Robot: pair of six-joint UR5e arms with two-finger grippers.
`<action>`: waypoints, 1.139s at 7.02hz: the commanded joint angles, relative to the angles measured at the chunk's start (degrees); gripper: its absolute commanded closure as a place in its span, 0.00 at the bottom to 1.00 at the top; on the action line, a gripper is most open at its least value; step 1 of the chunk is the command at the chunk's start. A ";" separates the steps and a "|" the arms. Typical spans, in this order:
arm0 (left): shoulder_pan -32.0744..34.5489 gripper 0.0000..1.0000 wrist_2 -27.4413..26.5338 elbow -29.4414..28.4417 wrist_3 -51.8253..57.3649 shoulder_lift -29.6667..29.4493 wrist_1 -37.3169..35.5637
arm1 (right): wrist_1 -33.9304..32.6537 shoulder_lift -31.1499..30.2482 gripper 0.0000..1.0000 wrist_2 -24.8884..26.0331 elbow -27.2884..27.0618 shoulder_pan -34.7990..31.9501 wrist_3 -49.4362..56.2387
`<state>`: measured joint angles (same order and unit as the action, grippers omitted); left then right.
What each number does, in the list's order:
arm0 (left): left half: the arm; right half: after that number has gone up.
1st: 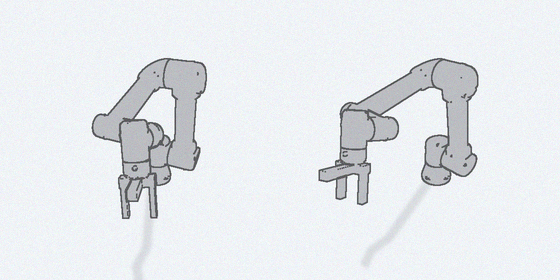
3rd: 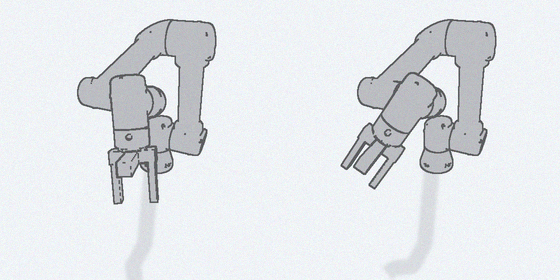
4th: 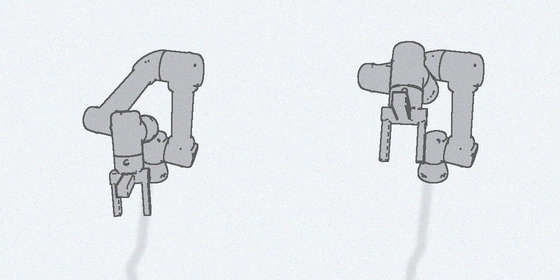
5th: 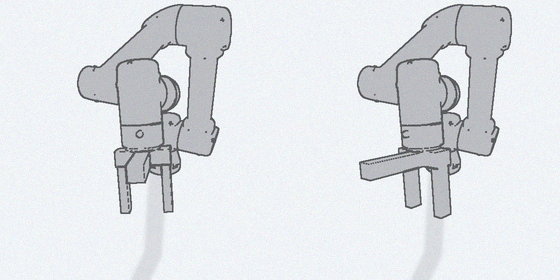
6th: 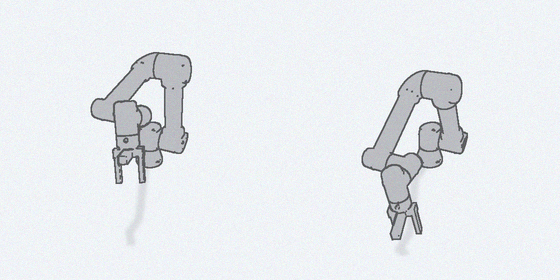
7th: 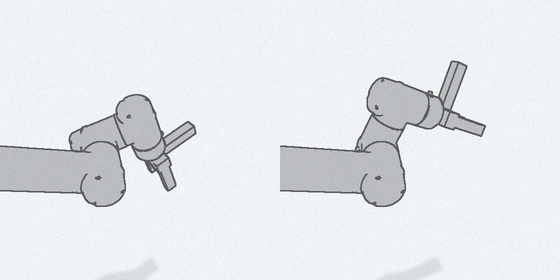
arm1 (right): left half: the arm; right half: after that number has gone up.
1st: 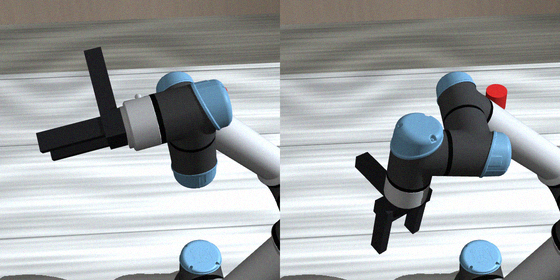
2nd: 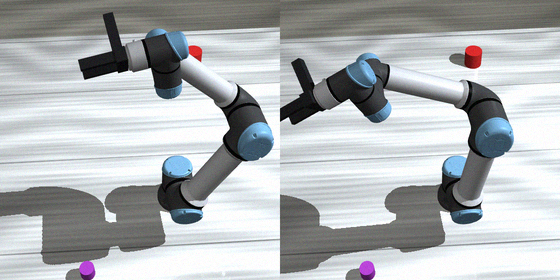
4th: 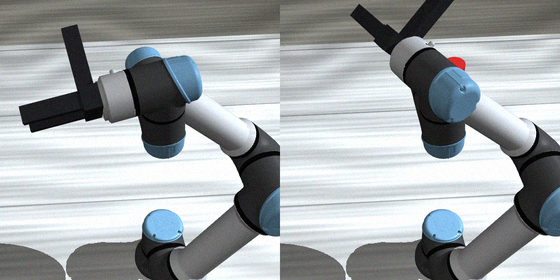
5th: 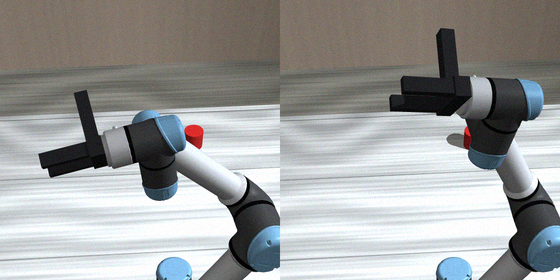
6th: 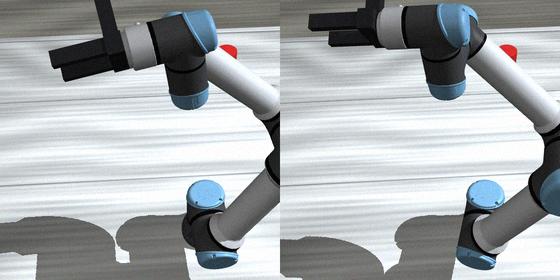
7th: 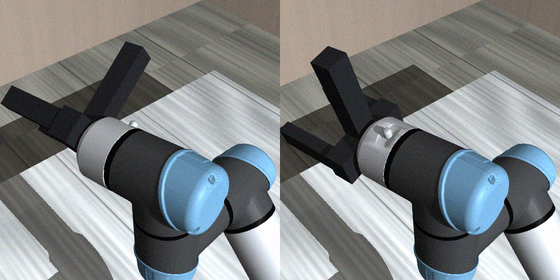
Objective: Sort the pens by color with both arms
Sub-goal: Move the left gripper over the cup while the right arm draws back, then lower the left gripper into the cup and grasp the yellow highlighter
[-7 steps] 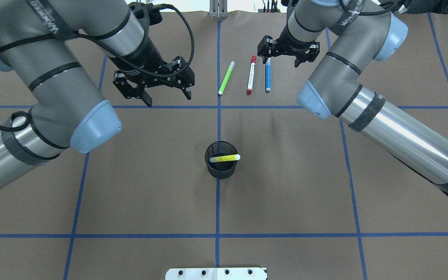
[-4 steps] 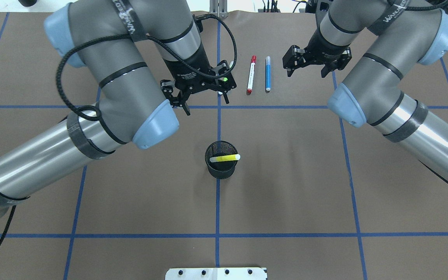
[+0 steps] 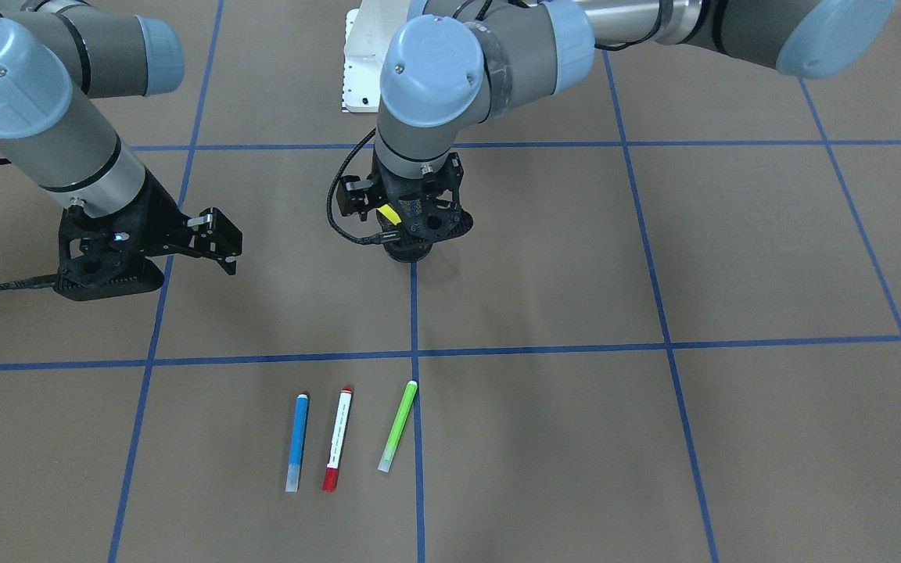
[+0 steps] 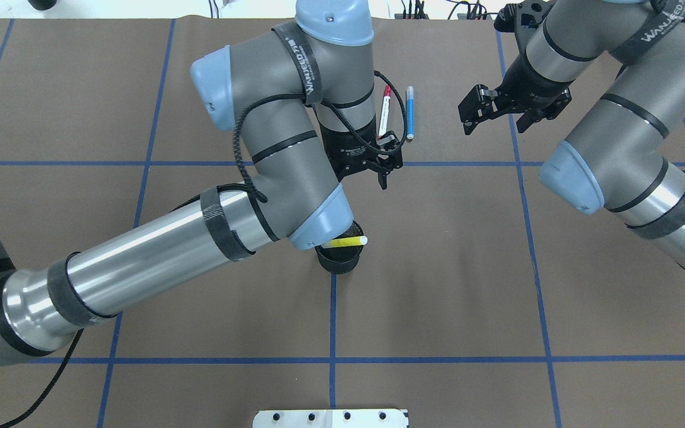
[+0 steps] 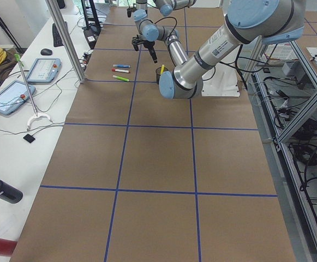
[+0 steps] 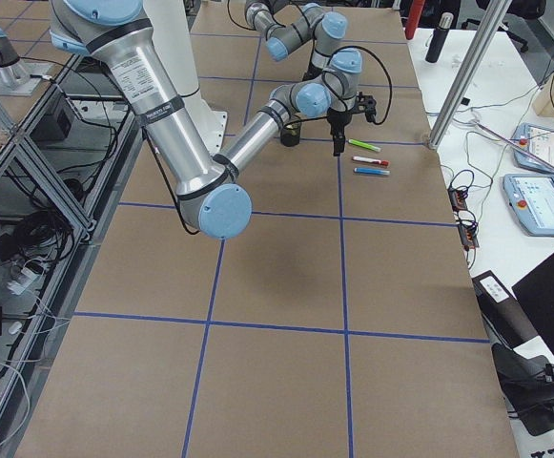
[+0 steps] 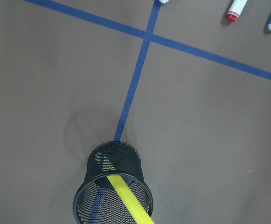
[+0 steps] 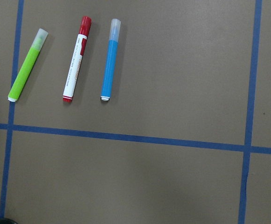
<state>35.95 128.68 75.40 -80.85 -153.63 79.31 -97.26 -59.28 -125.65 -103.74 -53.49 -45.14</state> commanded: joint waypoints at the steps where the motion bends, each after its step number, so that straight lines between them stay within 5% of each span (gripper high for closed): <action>1: -2.37 0.06 -2.73 -6.39 -1.67 -3.87 -1.87 | -0.21 -0.22 0.01 0.06 -0.76 -0.04 -0.12; 7: -4.84 0.48 -4.93 -6.14 -1.50 -3.17 -6.27 | -0.22 -0.39 0.01 0.23 -0.76 0.05 -0.65; 8: -5.19 0.62 -4.93 -6.14 -1.41 -3.17 -6.27 | -0.22 -0.39 0.01 0.23 -0.76 0.05 -0.65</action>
<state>31.17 123.80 69.24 -82.33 -156.84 73.09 -97.47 -59.66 -125.43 -104.54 -53.47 -45.79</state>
